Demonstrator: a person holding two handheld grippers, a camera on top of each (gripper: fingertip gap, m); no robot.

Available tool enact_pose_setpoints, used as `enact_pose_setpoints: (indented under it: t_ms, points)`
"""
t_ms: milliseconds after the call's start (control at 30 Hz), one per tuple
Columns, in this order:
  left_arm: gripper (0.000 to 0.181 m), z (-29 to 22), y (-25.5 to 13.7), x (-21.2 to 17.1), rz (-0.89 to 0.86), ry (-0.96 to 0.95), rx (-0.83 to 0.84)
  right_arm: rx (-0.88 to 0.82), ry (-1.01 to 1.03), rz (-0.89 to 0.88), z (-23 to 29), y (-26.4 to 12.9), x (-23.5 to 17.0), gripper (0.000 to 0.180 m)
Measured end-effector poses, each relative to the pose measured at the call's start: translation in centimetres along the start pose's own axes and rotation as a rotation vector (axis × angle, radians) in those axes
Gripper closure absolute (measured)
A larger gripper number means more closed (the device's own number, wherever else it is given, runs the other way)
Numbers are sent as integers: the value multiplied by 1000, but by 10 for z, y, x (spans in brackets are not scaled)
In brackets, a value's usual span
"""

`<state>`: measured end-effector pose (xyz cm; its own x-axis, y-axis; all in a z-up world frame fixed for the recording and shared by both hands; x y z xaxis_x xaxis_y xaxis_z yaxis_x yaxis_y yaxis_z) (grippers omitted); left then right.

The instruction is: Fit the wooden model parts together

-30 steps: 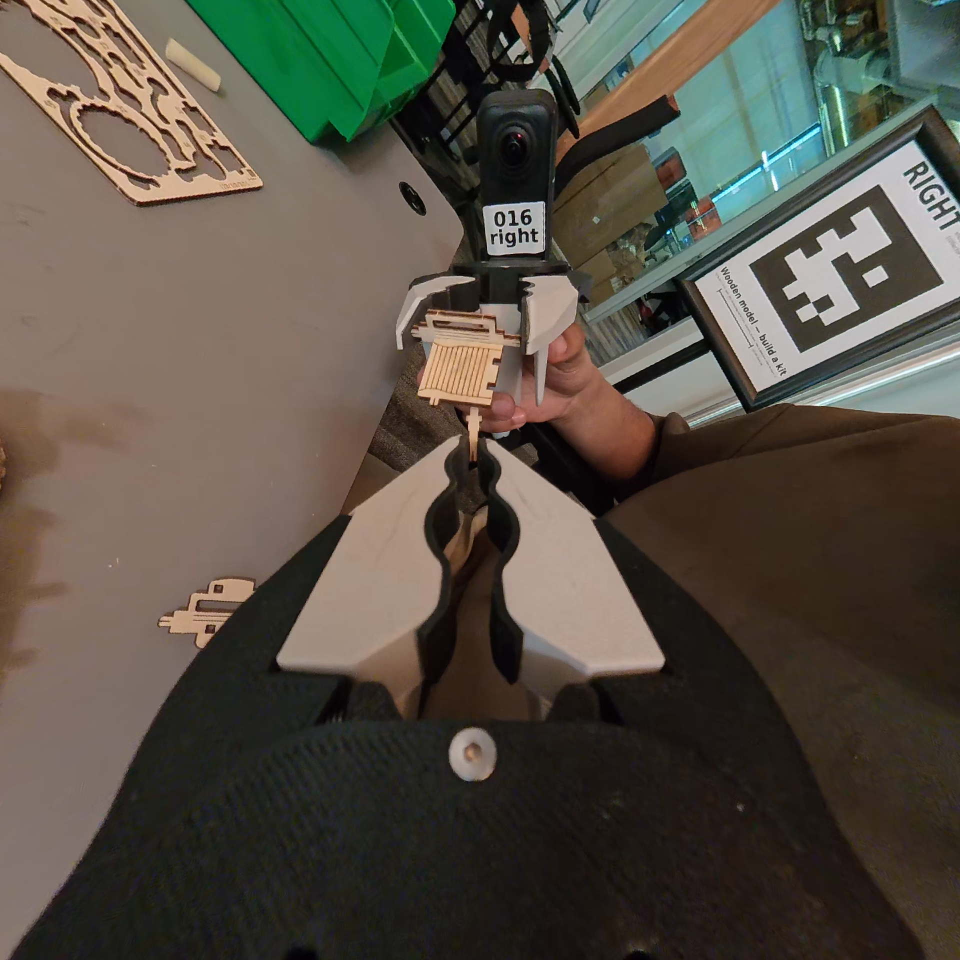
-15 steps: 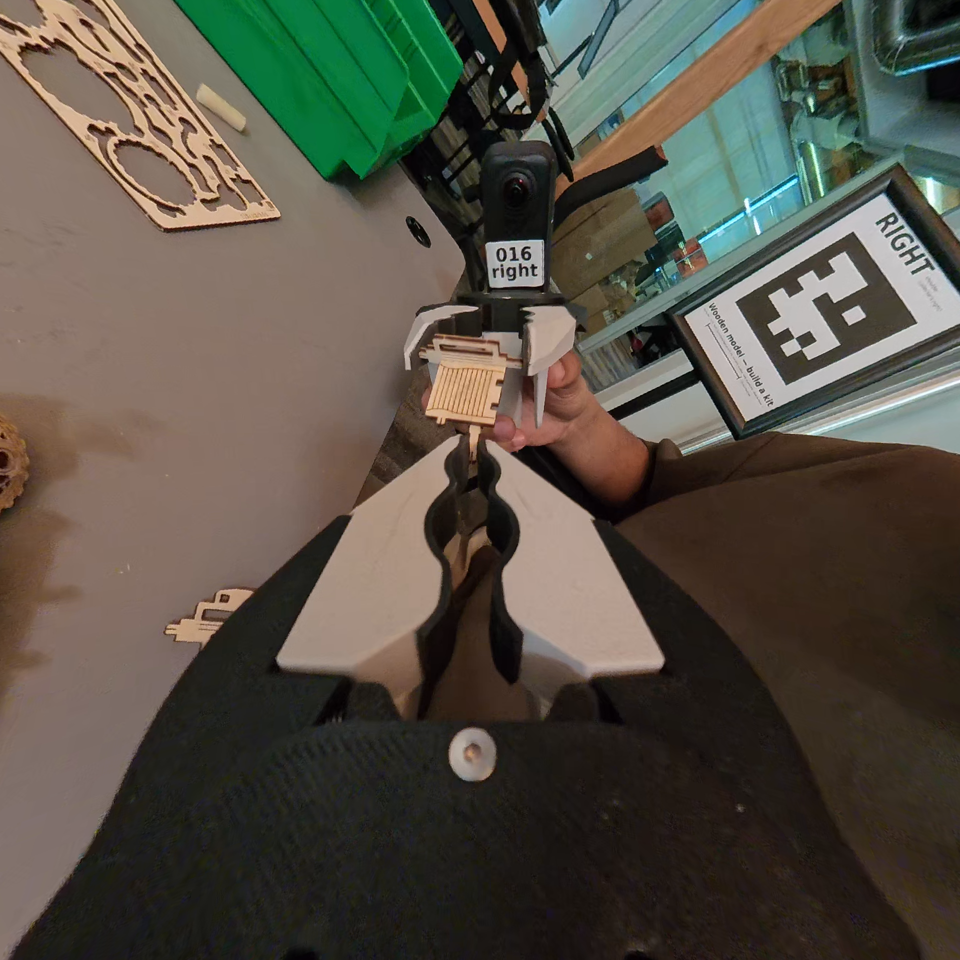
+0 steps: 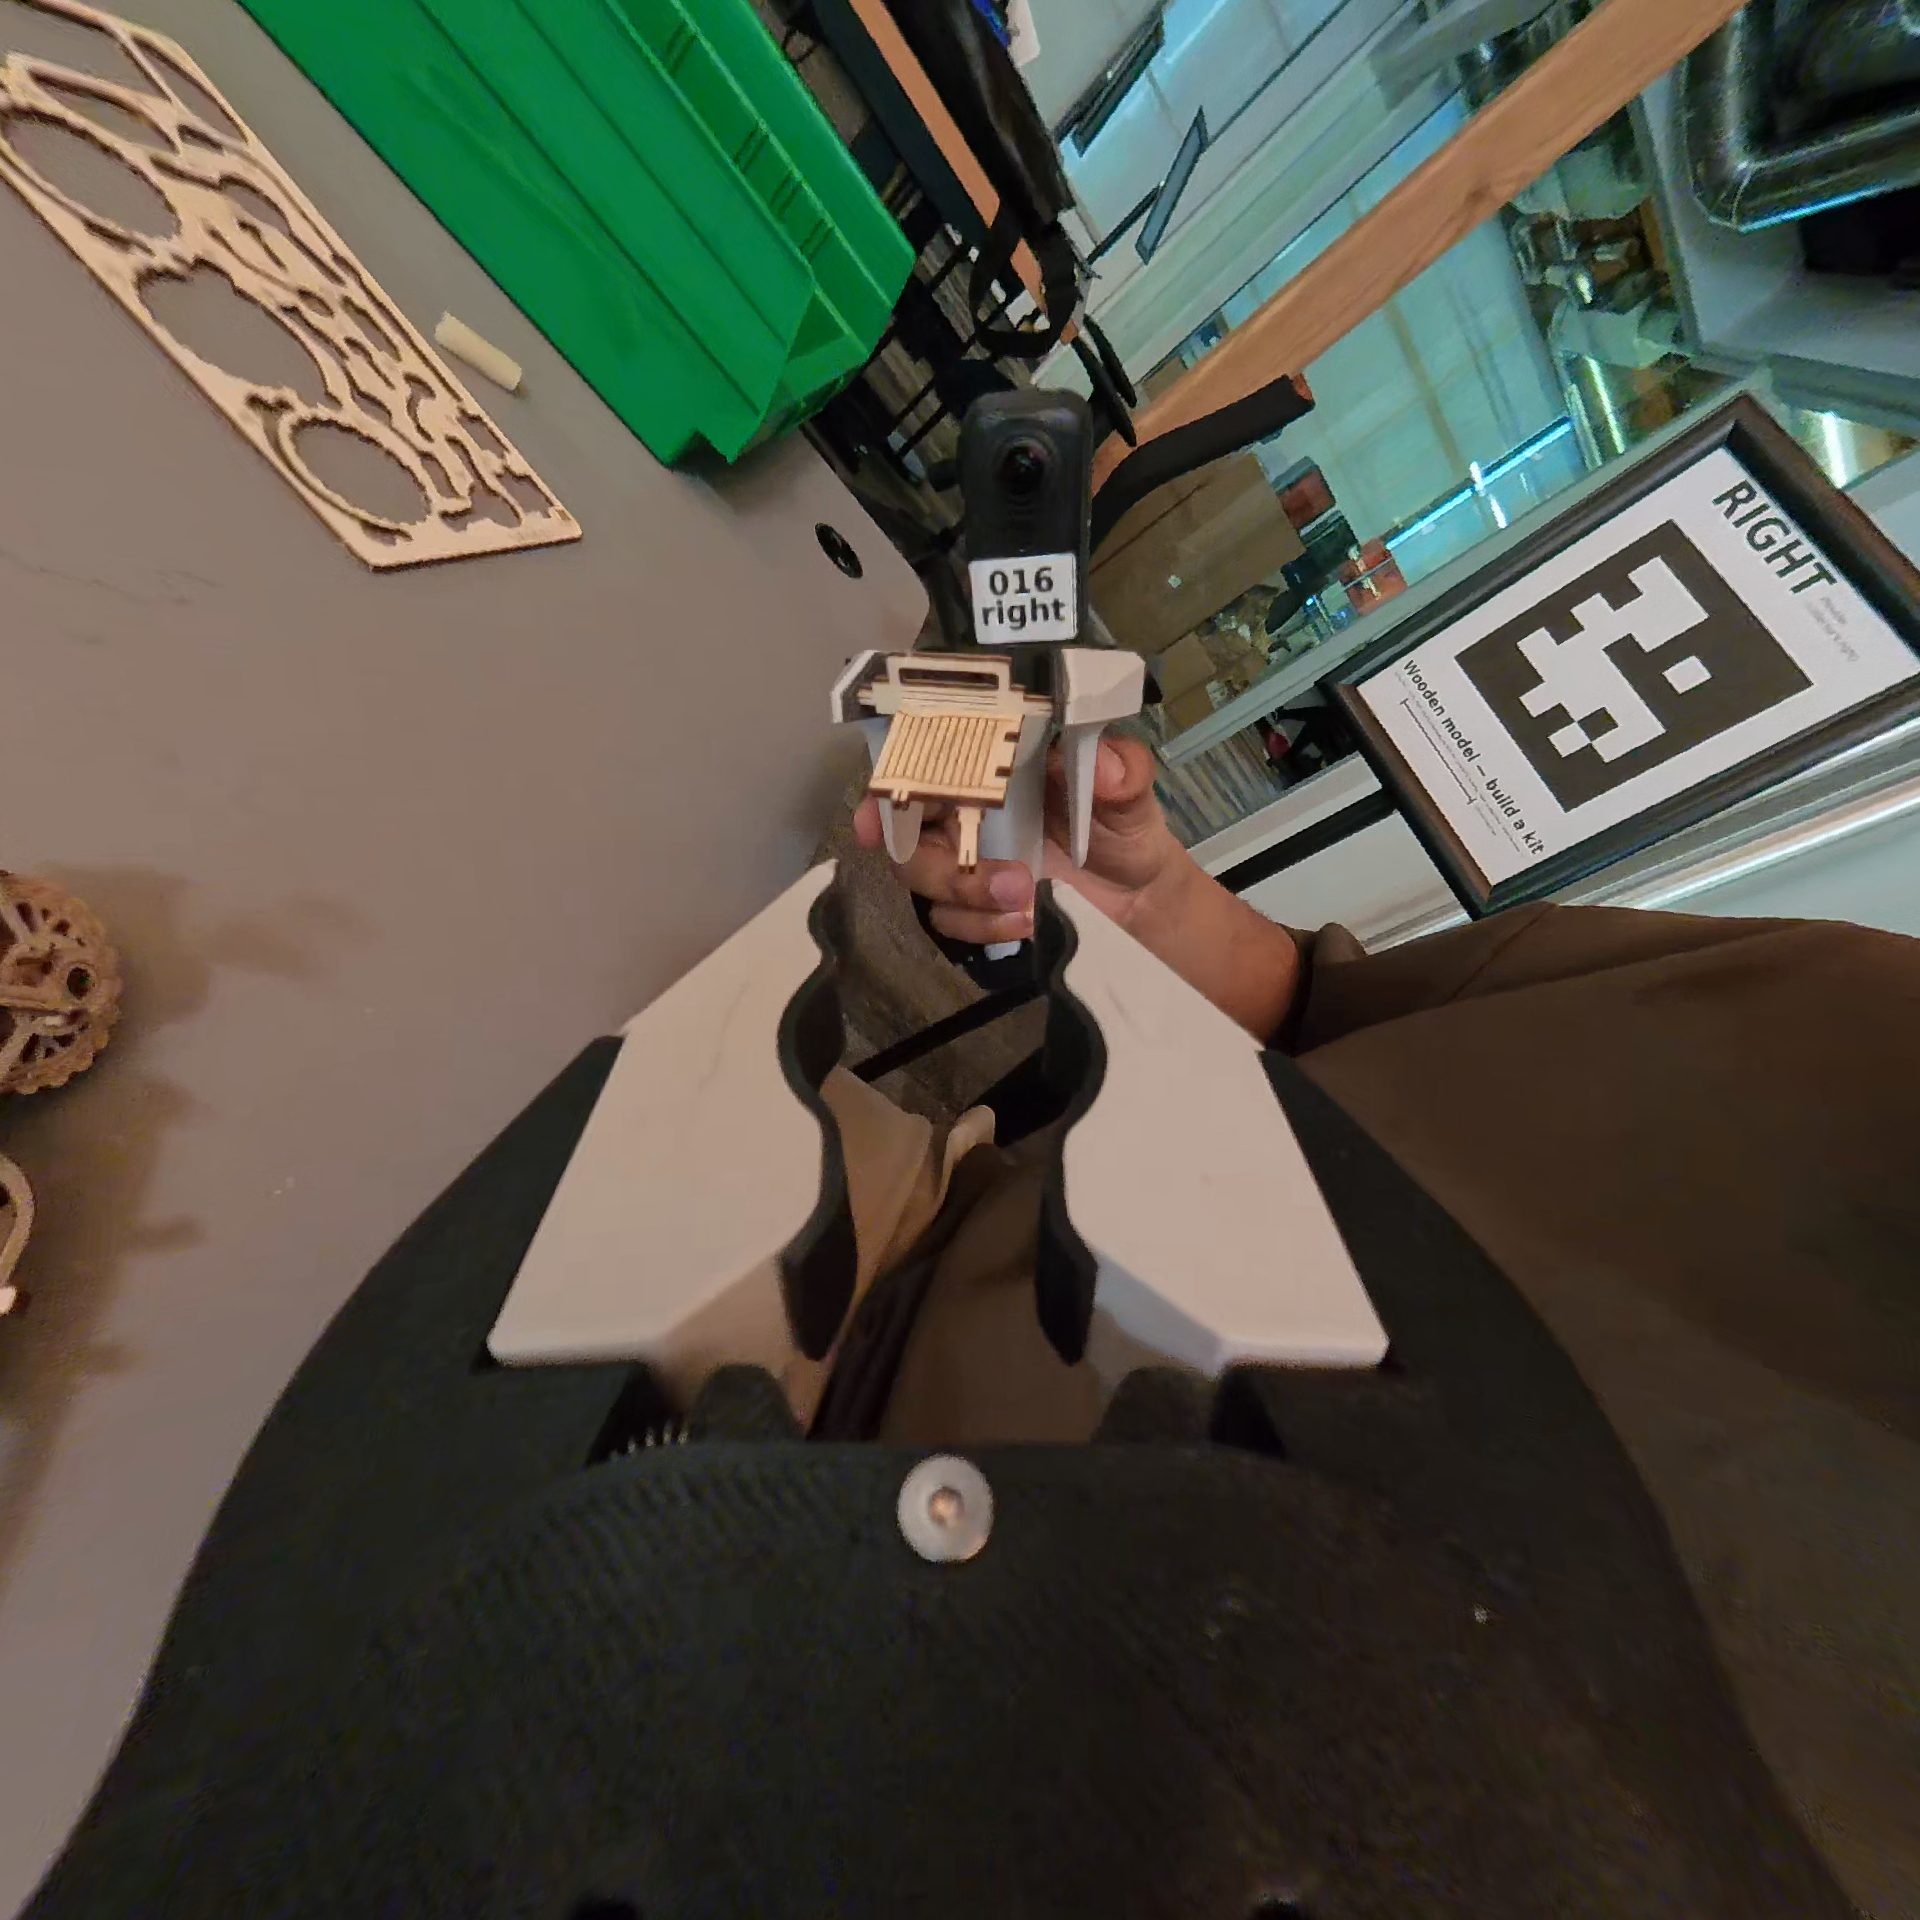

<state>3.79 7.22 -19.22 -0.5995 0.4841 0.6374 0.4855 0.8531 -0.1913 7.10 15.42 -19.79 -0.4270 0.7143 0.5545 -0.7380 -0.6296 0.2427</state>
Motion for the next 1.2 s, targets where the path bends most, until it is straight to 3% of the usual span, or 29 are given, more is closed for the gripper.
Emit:
enact_pose_setpoints:
  t_ms: [167,300,400,500,933,1200]
  points:
    - [136,-15,-9,13,-113,121,-122,-4,-272,-16,18,-2,9,136]
    - [124,-18,-9,13,-156,282,-93,-13,-503,32,35,3,3,136]
    - [119,-24,1,1,-102,400,-69,-3,-568,65,42,9,-6,136]
    - [125,-25,8,-5,-82,455,-28,5,-560,85,43,12,-12,136]
    - [125,-5,8,-4,-136,323,-35,1,-415,-44,32,4,9,136]
    - [133,12,-5,15,-353,60,-48,-175,-726,-55,31,1,14,137]
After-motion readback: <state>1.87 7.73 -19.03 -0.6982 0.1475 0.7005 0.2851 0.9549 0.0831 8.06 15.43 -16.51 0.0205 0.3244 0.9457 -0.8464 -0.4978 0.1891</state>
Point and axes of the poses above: each gripper's, where its closed fingertips meet, y out along the fingers, x out of its top, z = x × y across the jaws, the point moved 3 cm from there along -y, back along the fingers, and after that the axes turned 1 degree about -z, right-handed, at the moved point
